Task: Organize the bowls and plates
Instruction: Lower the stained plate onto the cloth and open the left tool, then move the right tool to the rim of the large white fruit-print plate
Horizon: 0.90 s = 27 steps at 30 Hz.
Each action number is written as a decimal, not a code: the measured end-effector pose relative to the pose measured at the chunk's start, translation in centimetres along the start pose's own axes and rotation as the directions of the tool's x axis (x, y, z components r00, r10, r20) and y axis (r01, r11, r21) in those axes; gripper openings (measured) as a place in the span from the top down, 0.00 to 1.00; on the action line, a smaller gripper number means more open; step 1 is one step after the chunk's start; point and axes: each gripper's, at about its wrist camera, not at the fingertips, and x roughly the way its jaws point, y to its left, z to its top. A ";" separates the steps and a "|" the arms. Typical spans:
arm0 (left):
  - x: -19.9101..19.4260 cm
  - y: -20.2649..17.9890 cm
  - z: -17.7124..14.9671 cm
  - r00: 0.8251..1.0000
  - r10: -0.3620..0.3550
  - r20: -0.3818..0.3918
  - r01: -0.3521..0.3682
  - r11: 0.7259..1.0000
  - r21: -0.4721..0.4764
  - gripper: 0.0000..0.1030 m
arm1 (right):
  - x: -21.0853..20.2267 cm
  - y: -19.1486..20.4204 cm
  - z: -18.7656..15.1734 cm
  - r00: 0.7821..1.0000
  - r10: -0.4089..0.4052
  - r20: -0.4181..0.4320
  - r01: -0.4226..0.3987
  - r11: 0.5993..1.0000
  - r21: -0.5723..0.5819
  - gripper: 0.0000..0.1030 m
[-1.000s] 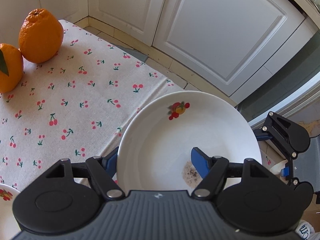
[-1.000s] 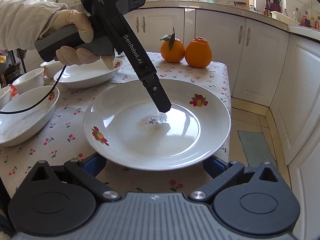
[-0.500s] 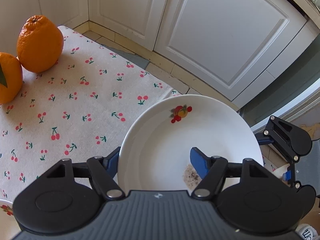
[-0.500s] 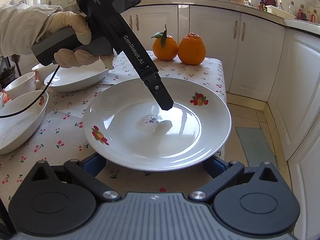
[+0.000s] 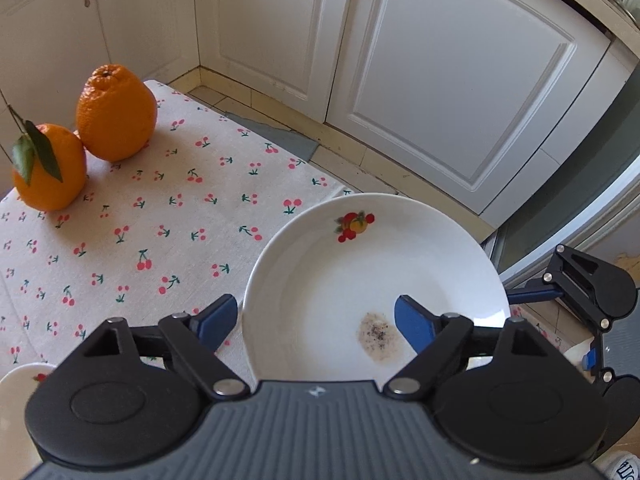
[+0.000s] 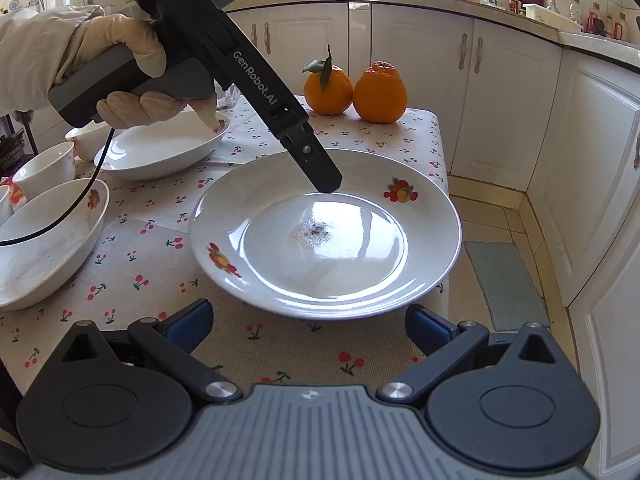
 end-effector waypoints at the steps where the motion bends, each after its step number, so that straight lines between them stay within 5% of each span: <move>1: -0.8 -0.3 -0.4 1.000 0.006 0.010 -0.006 1.000 0.000 0.17 | -0.4 0.4 -0.2 1.000 0.000 0.000 0.000 1.000 -0.002 0.00; 8: -7.2 -3.2 -4.0 0.989 0.083 0.120 -0.086 0.996 0.018 0.15 | -3.6 3.6 -1.5 1.000 -0.012 0.026 0.012 1.000 -0.009 0.00; 15: -12.3 -6.8 -10.2 0.948 0.199 0.249 -0.218 0.975 0.050 0.11 | -5.0 8.0 -2.4 0.997 -0.045 0.055 0.048 0.997 -0.057 0.00; 27: -15.9 -9.3 -21.8 0.883 0.350 0.312 -0.322 0.937 -0.138 0.11 | -6.1 12.2 -3.1 0.997 -0.020 0.070 0.027 0.994 -0.105 0.00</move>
